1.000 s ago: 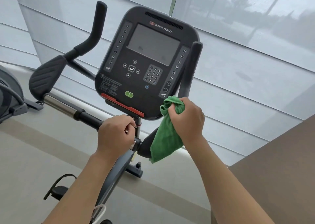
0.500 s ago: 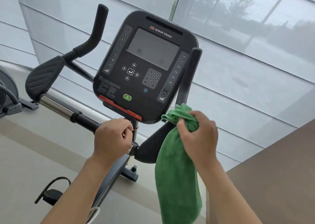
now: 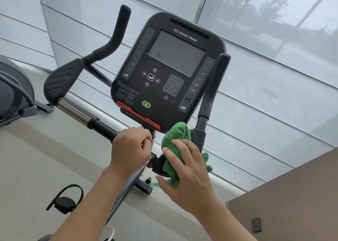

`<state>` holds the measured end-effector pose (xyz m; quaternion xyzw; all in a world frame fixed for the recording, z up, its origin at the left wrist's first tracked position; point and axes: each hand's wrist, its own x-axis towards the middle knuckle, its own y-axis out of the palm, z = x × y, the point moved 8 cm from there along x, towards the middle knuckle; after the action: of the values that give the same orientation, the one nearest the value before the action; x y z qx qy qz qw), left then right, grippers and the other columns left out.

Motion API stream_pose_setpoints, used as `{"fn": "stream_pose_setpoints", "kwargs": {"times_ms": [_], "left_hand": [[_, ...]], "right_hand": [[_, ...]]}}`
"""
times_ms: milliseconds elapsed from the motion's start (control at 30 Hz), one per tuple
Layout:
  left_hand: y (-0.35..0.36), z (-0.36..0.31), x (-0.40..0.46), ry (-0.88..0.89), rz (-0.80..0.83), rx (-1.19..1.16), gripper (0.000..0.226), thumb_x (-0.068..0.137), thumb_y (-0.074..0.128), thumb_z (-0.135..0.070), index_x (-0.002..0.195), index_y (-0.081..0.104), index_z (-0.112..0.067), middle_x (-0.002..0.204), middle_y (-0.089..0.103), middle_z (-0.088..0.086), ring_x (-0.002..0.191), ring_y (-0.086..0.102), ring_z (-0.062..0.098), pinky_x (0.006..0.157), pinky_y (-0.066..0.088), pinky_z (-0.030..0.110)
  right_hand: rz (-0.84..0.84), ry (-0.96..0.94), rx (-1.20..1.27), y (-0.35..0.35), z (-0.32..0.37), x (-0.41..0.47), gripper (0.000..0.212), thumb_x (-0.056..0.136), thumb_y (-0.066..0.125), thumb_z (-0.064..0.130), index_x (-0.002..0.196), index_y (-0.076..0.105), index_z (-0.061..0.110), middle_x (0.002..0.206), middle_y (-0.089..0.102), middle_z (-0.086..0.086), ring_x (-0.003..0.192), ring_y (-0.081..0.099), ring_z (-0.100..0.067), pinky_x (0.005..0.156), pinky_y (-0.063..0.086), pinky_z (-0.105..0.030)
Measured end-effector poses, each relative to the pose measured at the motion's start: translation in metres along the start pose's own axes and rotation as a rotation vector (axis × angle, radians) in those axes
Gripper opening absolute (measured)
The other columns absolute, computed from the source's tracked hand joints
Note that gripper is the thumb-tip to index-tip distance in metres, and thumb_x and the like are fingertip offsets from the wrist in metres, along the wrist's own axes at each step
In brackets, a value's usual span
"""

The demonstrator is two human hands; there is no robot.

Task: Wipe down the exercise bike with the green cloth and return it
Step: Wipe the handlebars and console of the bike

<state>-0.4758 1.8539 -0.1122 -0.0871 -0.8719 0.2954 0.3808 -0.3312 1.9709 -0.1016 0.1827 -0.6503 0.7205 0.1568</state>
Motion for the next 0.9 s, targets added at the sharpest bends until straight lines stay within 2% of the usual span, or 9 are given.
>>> {"fn": "stream_pose_setpoints", "kwargs": {"times_ms": [67,133,200,267,433,667,733,833,900], "left_hand": [[0.0,0.0,0.0,0.005,-0.006,0.003,0.017,0.087,0.054,-0.011,0.073,0.064,-0.017,0.065,0.057,-0.006,0.06,0.051,0.019,0.06,0.048,0.039],[0.0,0.0,0.0,0.012,-0.009,-0.004,0.019,0.087,0.053,-0.012,0.073,0.063,-0.017,0.064,0.056,-0.006,0.06,0.05,0.018,0.059,0.048,0.038],[0.0,0.0,0.0,0.021,-0.011,-0.011,0.02,0.088,0.05,-0.013,0.073,0.064,-0.017,0.064,0.056,-0.006,0.059,0.05,0.016,0.059,0.048,0.037],[0.0,0.0,0.0,0.022,-0.004,-0.012,0.02,0.087,0.051,-0.012,0.073,0.064,-0.017,0.064,0.057,-0.006,0.059,0.051,0.018,0.059,0.049,0.039],[-0.001,-0.002,0.001,0.009,0.002,0.0,0.019,0.087,0.052,-0.012,0.073,0.064,-0.016,0.064,0.057,-0.004,0.059,0.051,0.019,0.059,0.049,0.04],[-0.005,-0.006,0.0,0.002,0.018,0.008,0.02,0.087,0.054,-0.008,0.071,0.063,-0.013,0.063,0.057,-0.002,0.058,0.051,0.021,0.059,0.049,0.042],[-0.005,-0.005,0.0,0.001,0.016,0.005,0.018,0.086,0.056,-0.005,0.07,0.062,-0.013,0.062,0.056,-0.001,0.059,0.051,0.023,0.06,0.049,0.042],[-0.005,-0.006,-0.002,0.01,0.028,0.0,0.018,0.087,0.057,-0.006,0.071,0.062,-0.012,0.063,0.056,0.0,0.059,0.051,0.023,0.061,0.049,0.042],[-0.006,-0.006,-0.001,0.021,0.022,-0.01,0.018,0.088,0.055,-0.007,0.072,0.063,-0.012,0.064,0.057,0.0,0.059,0.051,0.023,0.061,0.049,0.04]], "right_hand": [[-0.041,-0.051,-0.028,0.008,0.004,-0.016,0.05,0.097,0.068,0.049,0.139,0.062,0.023,0.154,0.047,-0.005,0.143,0.041,-0.034,0.118,0.037,-0.046],[-0.112,-0.168,-0.063,0.003,0.0,-0.015,0.037,0.097,0.073,0.039,0.128,0.07,0.02,0.143,0.057,-0.009,0.128,0.051,-0.036,0.104,0.047,-0.049],[-0.158,-0.344,-0.063,-0.006,-0.006,0.002,0.026,0.094,0.079,0.035,0.11,0.076,0.015,0.124,0.066,-0.011,0.107,0.058,-0.035,0.092,0.052,-0.045],[-0.161,-0.412,0.013,-0.018,-0.017,0.024,0.018,0.095,0.078,0.029,0.098,0.077,0.011,0.113,0.067,-0.013,0.095,0.056,-0.032,0.088,0.051,-0.039],[-0.164,-0.269,0.09,-0.025,-0.041,0.046,0.014,0.097,0.074,0.025,0.093,0.075,0.012,0.111,0.065,-0.007,0.096,0.053,-0.027,0.087,0.049,-0.031],[-0.208,0.149,-0.002,-0.034,-0.06,0.088,0.014,0.094,0.07,0.033,0.092,0.075,0.02,0.097,0.061,0.007,0.09,0.051,-0.02,0.07,0.053,-0.039],[-0.182,0.108,-0.045,-0.025,-0.031,0.078,0.017,0.094,0.067,0.035,0.087,0.073,0.021,0.094,0.061,0.007,0.09,0.048,-0.017,0.069,0.051,-0.034],[-0.173,-0.085,-0.054,-0.007,0.023,0.043,0.014,0.093,0.067,0.028,0.087,0.07,0.016,0.097,0.063,0.002,0.09,0.048,-0.02,0.073,0.044,-0.028],[-0.216,-0.093,-0.03,-0.002,0.035,0.019,0.013,0.097,0.063,0.027,0.091,0.07,0.017,0.104,0.063,0.001,0.092,0.05,-0.022,0.074,0.042,-0.024]]}}
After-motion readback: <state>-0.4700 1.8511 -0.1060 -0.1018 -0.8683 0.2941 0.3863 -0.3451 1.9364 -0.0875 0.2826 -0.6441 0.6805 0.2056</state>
